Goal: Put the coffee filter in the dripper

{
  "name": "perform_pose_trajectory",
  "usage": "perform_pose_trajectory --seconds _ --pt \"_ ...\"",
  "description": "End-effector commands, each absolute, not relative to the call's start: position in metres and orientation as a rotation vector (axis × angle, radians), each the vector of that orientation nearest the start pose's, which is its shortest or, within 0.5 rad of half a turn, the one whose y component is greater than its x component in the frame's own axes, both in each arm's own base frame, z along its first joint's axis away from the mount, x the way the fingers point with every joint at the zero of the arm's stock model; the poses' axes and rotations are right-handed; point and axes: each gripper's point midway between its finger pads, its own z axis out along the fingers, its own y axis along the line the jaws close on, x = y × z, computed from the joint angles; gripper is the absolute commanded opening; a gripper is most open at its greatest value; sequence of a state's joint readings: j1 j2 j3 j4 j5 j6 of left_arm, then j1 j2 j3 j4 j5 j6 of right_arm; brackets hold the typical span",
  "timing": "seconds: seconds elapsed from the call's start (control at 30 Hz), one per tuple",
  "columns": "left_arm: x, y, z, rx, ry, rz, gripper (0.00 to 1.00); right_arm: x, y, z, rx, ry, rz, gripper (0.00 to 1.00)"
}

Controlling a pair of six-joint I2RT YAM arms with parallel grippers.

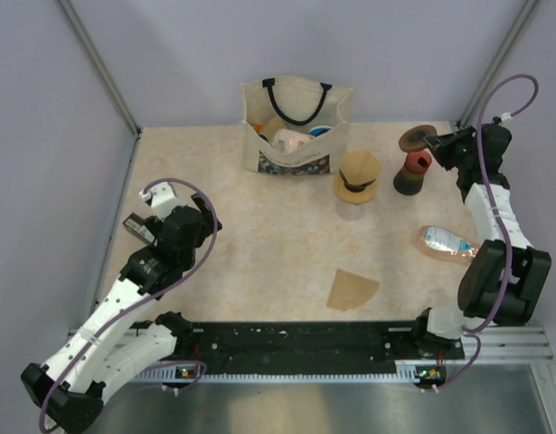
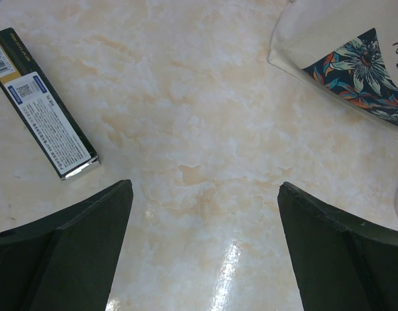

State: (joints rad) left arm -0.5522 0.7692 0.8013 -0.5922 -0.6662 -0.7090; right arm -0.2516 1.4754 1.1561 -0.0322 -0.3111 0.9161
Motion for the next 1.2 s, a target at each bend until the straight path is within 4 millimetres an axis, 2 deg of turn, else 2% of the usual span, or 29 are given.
perform_pose_trajectory --seconds 0.0,0.23,0.37,0.67,0.73,0.8,0.87,1.07,1.17 --pt "0.259 -0.058 0.222 -0.539 1.906 -0.119 0.99 0.474 -0.039 0.260 0.878 1.686 0.781 0.00" --pt "0.260 -0.058 0.221 -0.534 1.908 -0.113 0.99 0.478 -0.046 0.230 0.923 1.709 0.799 0.01" --pt "0.261 -0.057 0.222 -0.536 1.907 -0.108 0.99 0.478 -0.055 0.219 0.935 1.708 0.751 0.01" --pt "0.261 -0.057 0.224 -0.532 1.900 -0.111 0.99 0.478 -0.059 0.197 0.940 1.758 0.748 0.08" --pt "0.260 -0.058 0.225 -0.533 1.897 -0.118 0.99 0.476 -0.060 0.194 0.949 1.760 0.748 0.16" --pt "0.261 -0.057 0.226 -0.531 1.895 -0.119 0.99 0.474 -0.062 0.192 0.959 1.763 0.747 0.31" --pt "0.261 -0.058 0.226 -0.527 1.898 -0.122 0.99 0.472 -0.064 0.192 0.967 1.760 0.742 0.41" --pt "0.261 -0.060 0.226 -0.524 1.901 -0.132 0.99 0.470 -0.066 0.193 0.974 1.763 0.733 0.51" --pt "0.260 -0.060 0.226 -0.521 1.903 -0.131 0.99 0.469 -0.068 0.196 0.967 1.769 0.718 0.54"
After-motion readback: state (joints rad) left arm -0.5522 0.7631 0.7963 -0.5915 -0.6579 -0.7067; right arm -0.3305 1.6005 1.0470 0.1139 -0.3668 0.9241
